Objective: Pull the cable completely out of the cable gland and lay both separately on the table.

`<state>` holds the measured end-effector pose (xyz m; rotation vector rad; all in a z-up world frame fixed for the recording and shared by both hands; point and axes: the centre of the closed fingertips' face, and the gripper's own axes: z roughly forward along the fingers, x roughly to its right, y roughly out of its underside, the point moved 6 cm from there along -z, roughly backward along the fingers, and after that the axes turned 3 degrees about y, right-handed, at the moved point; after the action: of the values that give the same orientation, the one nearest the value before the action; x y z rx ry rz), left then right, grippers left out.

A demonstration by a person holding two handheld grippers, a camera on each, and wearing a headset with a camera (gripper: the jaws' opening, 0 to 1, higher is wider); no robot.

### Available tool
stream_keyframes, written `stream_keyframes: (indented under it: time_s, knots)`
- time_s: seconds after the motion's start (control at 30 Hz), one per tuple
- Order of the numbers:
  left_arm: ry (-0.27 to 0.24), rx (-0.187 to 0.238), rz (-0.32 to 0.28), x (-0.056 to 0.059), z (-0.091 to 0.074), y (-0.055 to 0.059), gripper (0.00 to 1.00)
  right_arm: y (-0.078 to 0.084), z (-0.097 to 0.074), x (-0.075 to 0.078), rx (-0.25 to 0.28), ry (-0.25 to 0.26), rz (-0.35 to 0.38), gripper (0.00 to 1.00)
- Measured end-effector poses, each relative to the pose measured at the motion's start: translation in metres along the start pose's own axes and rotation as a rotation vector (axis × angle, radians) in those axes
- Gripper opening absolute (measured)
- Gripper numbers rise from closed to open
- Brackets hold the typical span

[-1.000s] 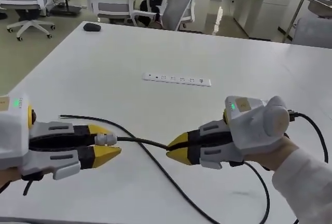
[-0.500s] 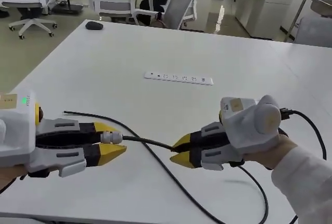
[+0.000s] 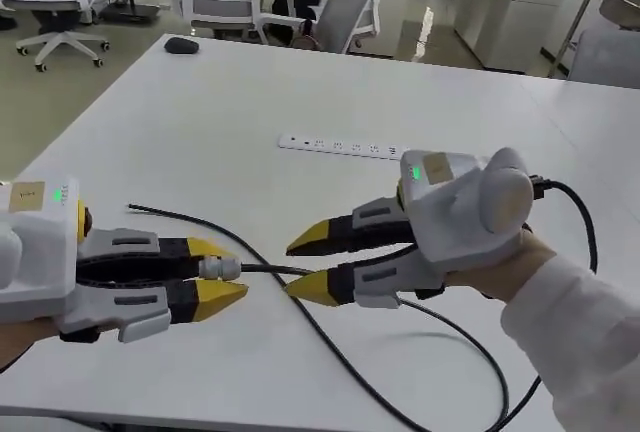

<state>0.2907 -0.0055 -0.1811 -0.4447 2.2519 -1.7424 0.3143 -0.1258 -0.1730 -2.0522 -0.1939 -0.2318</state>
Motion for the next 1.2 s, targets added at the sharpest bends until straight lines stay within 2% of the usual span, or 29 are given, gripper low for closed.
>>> stream_keyframes:
  time_s: [0.23,0.43,0.73,1.0,1.2]
  knots:
    - [0.006,0.004,-0.002,0.001,0.0,0.0,0.18,-0.007,0.016,-0.002,0.023,-0.027,-0.026,0.12]
    - [0.016,0.003,-0.002,0.002,0.0,0.0,0.18,-0.01,0.016,-0.002,0.043,-0.031,-0.039,0.05]
    - [0.015,-0.01,-0.011,0.001,0.0,0.002,0.18,-0.007,0.017,-0.005,0.048,-0.031,-0.045,0.03]
    - [-0.009,0.004,-0.024,-0.002,-0.003,0.001,0.18,0.008,0.003,0.0,0.028,0.009,-0.008,0.03]
    - [-0.008,-0.002,-0.033,-0.002,-0.003,0.001,0.18,0.029,-0.01,0.0,-0.012,0.038,0.038,0.04]
